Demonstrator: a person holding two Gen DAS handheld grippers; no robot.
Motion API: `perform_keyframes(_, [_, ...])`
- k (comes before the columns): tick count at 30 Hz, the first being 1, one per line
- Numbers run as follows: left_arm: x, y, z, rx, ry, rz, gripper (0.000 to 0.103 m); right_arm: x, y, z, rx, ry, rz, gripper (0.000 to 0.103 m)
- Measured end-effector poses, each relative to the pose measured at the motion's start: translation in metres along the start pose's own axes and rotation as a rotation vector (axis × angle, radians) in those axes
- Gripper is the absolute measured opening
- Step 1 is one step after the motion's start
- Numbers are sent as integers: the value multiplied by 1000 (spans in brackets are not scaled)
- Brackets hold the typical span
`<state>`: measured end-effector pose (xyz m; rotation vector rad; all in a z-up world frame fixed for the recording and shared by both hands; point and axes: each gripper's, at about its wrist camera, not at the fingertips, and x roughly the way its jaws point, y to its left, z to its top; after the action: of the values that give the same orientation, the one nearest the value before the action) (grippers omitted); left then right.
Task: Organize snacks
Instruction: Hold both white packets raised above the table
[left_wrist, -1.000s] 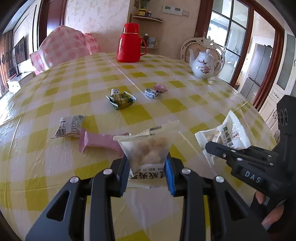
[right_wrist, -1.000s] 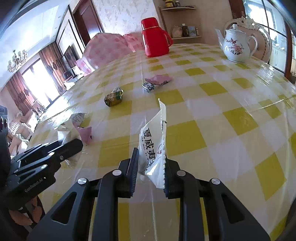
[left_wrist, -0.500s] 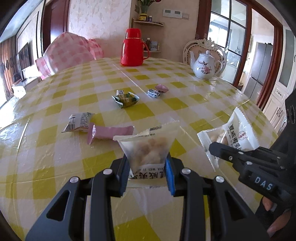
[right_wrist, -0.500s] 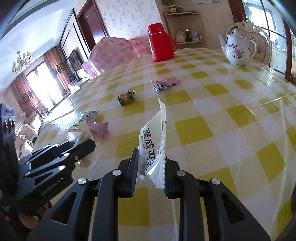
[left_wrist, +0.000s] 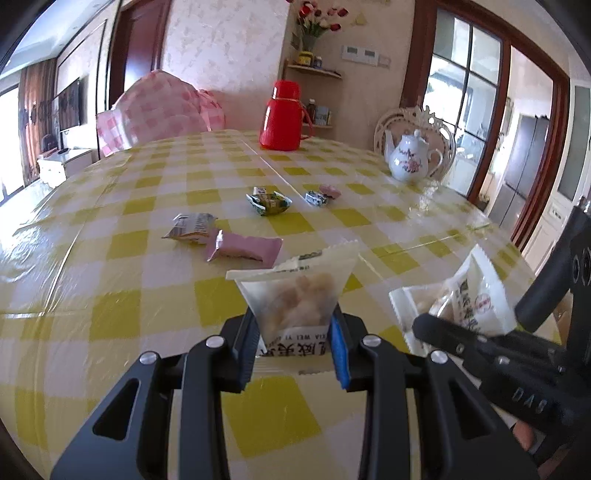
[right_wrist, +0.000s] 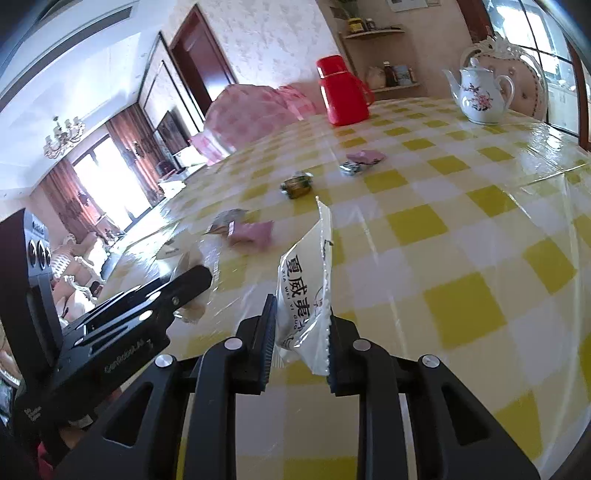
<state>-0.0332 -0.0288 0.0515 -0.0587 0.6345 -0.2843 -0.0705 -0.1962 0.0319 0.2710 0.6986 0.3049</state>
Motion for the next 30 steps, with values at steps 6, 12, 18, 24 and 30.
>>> perform_keyframes(6, [-24, 4, -18, 0, -7, 13, 34, -6, 19, -17, -42, 11, -11, 23])
perform_keyframes(12, [-54, 6, -28, 57, -37, 77, 34, -14, 37, -27, -84, 9, -5, 23])
perform_keyframes(18, [-79, 16, -37, 65, -43, 101, 34, -20, 57, -36, -133, 12, -8, 23])
perform_keyframes(24, [-104, 37, -50, 48, -42, 133, 34, -26, 84, -44, -188, 19, 9, 23])
perform_keyframes(30, [-130, 70, -67, 5, -41, 179, 34, -28, 119, -54, -258, 31, 42, 23])
